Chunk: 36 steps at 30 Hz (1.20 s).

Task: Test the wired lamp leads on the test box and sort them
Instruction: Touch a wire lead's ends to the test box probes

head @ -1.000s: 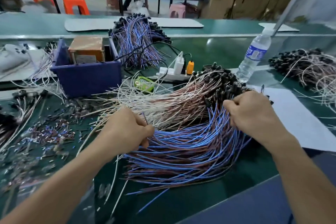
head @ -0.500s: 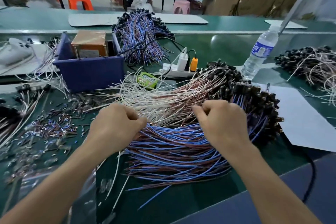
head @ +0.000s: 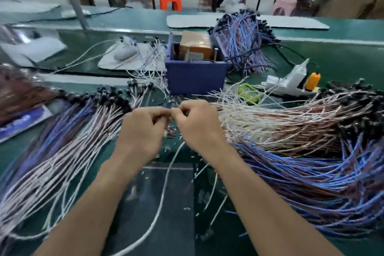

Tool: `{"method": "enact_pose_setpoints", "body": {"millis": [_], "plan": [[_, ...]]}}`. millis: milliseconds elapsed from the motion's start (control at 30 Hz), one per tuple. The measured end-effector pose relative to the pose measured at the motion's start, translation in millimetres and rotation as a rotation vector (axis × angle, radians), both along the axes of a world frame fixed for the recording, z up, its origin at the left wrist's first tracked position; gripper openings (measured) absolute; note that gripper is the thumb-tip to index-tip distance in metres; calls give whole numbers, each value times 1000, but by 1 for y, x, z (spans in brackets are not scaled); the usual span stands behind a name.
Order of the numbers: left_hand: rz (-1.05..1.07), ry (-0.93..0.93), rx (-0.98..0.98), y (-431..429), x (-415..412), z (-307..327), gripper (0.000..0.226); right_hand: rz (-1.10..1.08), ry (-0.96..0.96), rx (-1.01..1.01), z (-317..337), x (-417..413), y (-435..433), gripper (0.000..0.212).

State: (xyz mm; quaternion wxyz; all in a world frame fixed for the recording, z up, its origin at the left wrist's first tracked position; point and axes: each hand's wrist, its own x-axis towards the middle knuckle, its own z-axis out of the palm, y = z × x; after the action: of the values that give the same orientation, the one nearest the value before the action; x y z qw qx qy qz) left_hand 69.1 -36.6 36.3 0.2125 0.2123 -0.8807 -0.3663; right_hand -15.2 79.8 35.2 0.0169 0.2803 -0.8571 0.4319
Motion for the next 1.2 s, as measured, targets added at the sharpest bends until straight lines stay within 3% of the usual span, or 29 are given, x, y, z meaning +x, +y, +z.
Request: {"method": "enact_pose_setpoints", "body": {"millis": [133,267,433,567,700,833,967,1200], "plan": [[238,-75,-219,-56,21,4,25,125,-43,36,-4,7,-54,13],[464,-140,-213,-105,33,2,25,178,-152,17,-18,15,-84,15],[454,-129,-152,-110,35,-21,17,182,-179,-2,-33,11,-80,29],[449,-244,-216,-112,30,-30,50,193,-192,-14,-33,2,-73,27],[492,-191,-266,-102,26,-29,67,202,-213,-33,-34,2,-74,26],[321,-448,-438,-100,31,-33,56,211,-254,-60,-34,2,-71,25],[267,-391,-348,-105,18,-32,33,211,-275,-68,-31,2,-71,25],[343,-302,-183,-111,-34,-33,36,220,-295,-82,-30,4,-70,22]]}}
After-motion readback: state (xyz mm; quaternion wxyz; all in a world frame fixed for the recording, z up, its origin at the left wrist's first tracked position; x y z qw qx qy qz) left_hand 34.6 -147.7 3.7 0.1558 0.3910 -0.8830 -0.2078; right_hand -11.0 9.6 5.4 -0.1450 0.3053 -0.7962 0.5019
